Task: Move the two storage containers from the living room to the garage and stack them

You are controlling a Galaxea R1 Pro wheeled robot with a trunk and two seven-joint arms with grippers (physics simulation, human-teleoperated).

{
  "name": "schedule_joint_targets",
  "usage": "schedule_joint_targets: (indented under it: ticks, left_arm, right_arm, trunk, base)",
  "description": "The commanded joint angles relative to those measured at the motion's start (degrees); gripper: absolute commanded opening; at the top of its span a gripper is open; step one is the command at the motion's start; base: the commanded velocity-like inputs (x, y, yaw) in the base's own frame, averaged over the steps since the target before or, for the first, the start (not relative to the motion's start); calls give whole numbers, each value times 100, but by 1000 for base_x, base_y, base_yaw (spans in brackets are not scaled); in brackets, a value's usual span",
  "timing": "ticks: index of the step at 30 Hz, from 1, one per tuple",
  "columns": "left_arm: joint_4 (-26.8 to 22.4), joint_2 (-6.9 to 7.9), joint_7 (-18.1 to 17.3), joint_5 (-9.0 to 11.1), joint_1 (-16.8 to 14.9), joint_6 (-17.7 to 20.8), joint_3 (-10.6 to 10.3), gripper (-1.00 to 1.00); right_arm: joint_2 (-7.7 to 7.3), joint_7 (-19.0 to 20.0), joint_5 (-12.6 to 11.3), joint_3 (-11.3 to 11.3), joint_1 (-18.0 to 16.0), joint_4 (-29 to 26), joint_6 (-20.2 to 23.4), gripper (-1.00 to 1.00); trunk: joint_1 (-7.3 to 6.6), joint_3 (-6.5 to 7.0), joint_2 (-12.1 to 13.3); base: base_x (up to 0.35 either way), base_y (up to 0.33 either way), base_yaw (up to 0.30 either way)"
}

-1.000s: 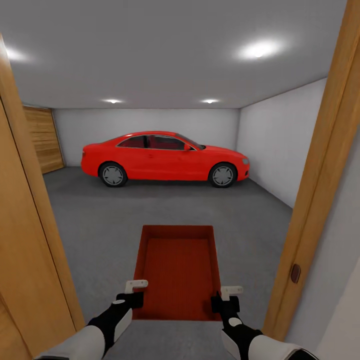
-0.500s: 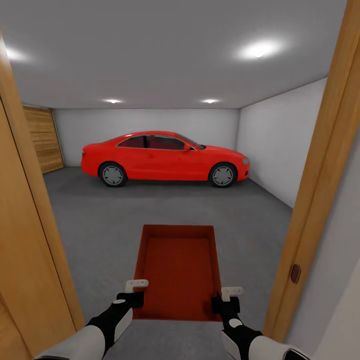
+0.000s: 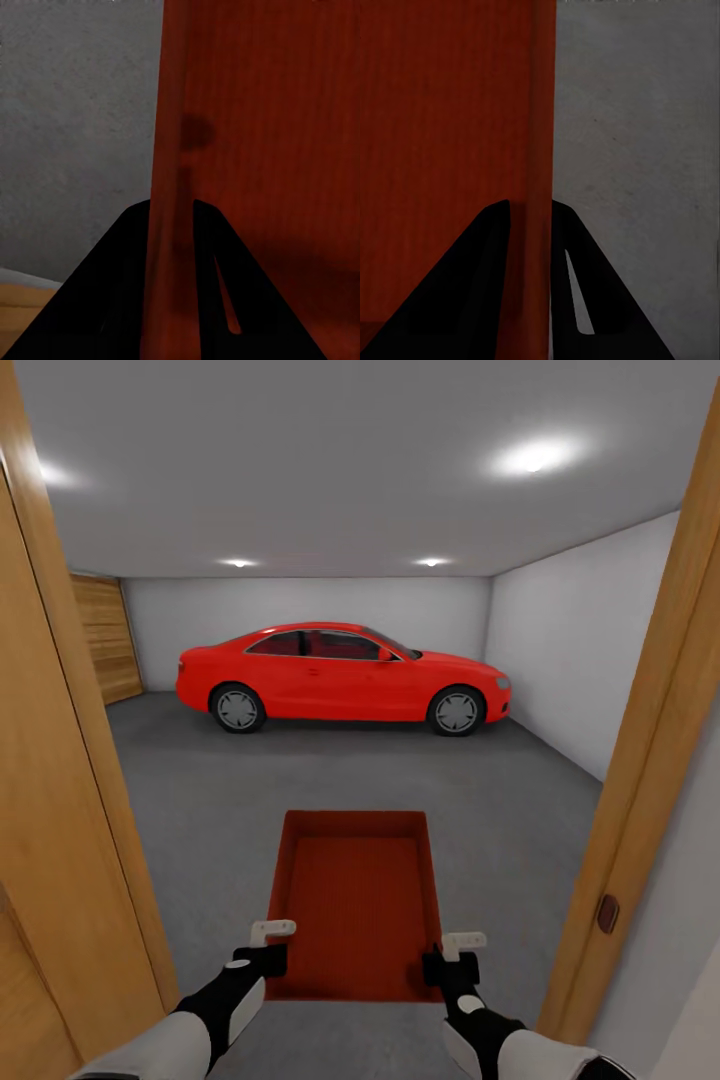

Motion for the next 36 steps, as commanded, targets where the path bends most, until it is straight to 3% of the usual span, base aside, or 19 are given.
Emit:
schedule_joint_targets:
  ticks: [1,14,15,18,22,24,26,34,36]
  left_arm:
    - [-20,45,49,-52,-5,23,142,-100]
    - [-29,45,50,-51,-3,23,139,-100]
    - [-38,30,55,3,-6,23,28,-100]
    - [-25,41,47,179,-4,18,-182,-100]
    - [-14,36,50,217,-5,16,-260,-100]
    - [-12,36,49,227,-6,19,-247,-100]
    - [-12,36,49,268,-6,21,-248,-100]
    - [-27,36,49,314,-6,17,-288,-100]
    - [-28,36,49,321,-6,18,-294,-100]
  right_arm:
    - [1,-5,715,-928,-2,-16,35,-100]
    - [2,-6,715,-928,-2,-16,35,-100]
    - [1,-5,667,-674,-3,-16,40,-100]
    - [31,-16,366,-372,-3,6,-1,-100]
    - [22,-37,-191,152,-2,26,-55,-100]
    - [2,-43,-293,285,-2,26,-25,-100]
    - [-8,-47,-179,212,-3,27,-16,-100]
    - [-16,-53,553,-517,-1,28,-18,-100]
    - [-16,-52,641,-673,-2,28,-18,-100]
  trunk:
    - [1,-9,-7]
    - [1,-9,-7]
    - [1,-10,-8]
    - [1,-10,-8]
    - [1,-10,-8]
    - [1,-10,-8]
    - [1,-10,-8]
    - [1,-10,-8]
    - [1,-10,-8]
  base:
    - [0,0,2]
    - [-51,-60,0]
    - [0,0,0]
    - [0,0,0]
    - [0,0,0]
    - [0,0,0]
    - [0,10,0]
    - [0,83,0]
    - [0,9,0]
